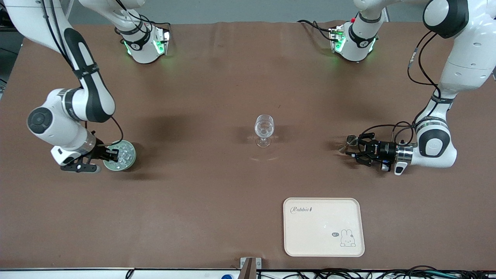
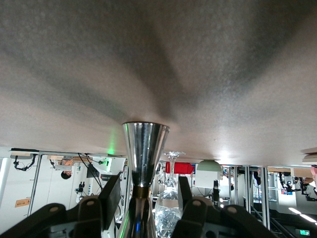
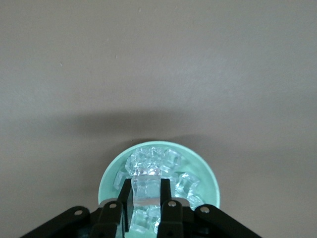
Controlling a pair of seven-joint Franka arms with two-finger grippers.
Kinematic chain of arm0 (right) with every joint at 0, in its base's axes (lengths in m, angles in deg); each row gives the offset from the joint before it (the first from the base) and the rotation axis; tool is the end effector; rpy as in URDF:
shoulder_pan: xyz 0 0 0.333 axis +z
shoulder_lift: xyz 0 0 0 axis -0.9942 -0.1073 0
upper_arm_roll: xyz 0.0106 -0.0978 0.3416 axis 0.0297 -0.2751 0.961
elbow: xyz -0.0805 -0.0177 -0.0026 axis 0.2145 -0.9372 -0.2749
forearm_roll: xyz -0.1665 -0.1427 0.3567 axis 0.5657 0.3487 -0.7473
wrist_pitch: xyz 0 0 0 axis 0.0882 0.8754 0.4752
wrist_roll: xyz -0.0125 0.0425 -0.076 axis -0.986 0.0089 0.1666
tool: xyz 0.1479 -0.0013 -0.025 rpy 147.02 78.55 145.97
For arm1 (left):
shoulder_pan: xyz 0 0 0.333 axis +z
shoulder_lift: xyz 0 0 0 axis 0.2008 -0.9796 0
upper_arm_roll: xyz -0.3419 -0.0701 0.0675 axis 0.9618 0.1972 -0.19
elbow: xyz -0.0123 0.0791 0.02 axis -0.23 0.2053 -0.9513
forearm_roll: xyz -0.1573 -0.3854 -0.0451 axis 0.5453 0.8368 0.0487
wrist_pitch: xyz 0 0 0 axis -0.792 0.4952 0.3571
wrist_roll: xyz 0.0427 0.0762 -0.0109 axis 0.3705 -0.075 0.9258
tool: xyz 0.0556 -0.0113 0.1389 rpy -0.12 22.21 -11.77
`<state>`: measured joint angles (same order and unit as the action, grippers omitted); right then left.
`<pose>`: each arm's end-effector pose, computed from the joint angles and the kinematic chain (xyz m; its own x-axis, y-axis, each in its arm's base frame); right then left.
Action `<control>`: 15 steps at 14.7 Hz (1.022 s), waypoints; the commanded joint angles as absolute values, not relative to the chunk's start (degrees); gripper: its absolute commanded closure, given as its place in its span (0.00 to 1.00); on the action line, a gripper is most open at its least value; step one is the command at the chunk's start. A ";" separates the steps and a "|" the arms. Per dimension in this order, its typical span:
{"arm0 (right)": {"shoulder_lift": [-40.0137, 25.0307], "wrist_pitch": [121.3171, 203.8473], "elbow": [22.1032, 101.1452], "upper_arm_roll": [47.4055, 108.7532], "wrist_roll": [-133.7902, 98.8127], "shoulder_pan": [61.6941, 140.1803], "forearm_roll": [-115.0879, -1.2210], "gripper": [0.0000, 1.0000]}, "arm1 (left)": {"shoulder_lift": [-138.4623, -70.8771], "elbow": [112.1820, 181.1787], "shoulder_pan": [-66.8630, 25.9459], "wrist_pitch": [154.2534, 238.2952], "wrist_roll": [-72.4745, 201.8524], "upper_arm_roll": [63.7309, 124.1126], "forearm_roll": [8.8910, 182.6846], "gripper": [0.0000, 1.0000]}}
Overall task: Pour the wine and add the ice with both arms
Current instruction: 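Lift the ice cube with the right gripper while the left gripper lifts the jigger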
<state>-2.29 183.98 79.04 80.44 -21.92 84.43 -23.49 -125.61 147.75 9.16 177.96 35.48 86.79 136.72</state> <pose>0.6340 -0.0255 0.2693 0.9975 -0.0586 0.0395 -0.0582 -0.9982 -0.0110 0.6109 0.0007 0.1007 0.0538 0.3629 -0.9303 0.9658 -0.2557 -0.0439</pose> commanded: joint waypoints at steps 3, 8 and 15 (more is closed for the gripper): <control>0.85 170.92 70.29 80.72 -19.01 82.61 -23.51 0.98 | -126.07 148.04 9.07 177.55 36.86 86.85 138.04 0.47; 6.29 151.75 59.47 80.72 -18.92 81.65 -21.31 0.98 | -125.98 148.57 9.16 176.32 36.95 86.93 138.04 0.58; 15.44 145.13 63.75 80.89 -19.18 81.90 -20.87 0.98 | -125.98 148.57 9.16 176.05 37.39 86.85 138.04 0.76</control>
<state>12.86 144.03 59.07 80.26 -19.48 82.08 -21.81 -125.99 148.30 9.05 176.79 36.23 86.82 136.73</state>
